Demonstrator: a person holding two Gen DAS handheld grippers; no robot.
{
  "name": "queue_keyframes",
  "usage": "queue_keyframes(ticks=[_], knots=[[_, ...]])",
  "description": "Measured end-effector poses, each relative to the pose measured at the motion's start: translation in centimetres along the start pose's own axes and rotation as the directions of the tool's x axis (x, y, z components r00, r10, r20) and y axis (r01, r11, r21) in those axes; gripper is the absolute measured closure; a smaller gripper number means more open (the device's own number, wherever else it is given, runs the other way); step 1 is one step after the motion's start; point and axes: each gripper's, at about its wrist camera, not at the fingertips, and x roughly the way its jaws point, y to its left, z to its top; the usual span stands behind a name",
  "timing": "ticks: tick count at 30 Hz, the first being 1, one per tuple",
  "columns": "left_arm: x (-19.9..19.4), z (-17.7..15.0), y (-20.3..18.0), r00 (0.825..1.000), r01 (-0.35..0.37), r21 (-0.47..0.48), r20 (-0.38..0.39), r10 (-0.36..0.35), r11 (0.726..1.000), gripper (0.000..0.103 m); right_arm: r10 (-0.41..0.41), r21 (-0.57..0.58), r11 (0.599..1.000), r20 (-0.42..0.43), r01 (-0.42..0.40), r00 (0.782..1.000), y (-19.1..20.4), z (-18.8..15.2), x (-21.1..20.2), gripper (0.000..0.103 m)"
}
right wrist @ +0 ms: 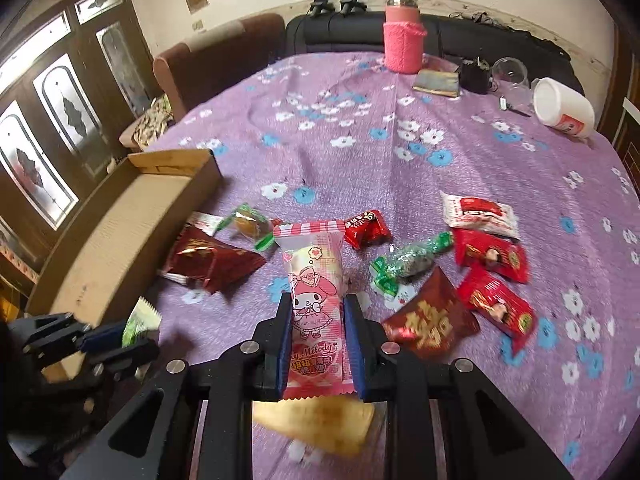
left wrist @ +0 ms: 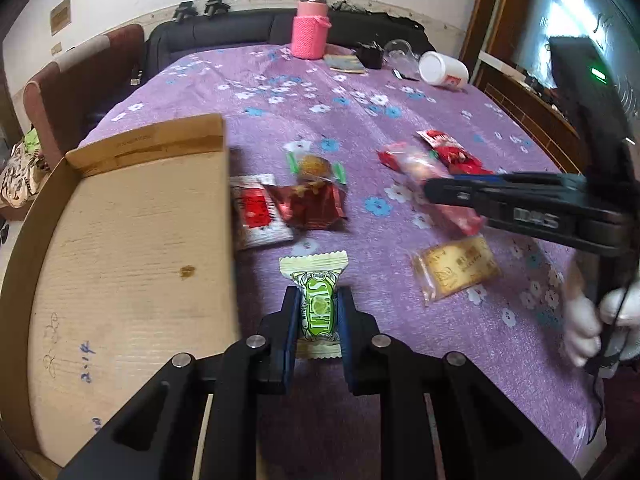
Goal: Organize snacks
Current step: 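Carry both snacks over the cardboard box and open both grippers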
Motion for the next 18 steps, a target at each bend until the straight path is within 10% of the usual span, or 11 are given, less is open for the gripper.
queue_keyframes(ticks=[8, 18], knots=[[-5.5, 0.0, 2.7, 0.952, 0.268, -0.065, 0.17, -0.254, 0.961, 0.086, 0.097, -0.01, 0.995, 0.055, -0.097, 0.994, 3.4, 0.6, -3.4, 0.077], [-9.3, -1.3, 11.1, 0.985, 0.009, -0.246, 0.169, 0.034, 0.969, 0.085, 0.358, -0.065, 0.931, -0.044, -0.36, 0.933, 13.4, 1.2, -1.7, 0.077]])
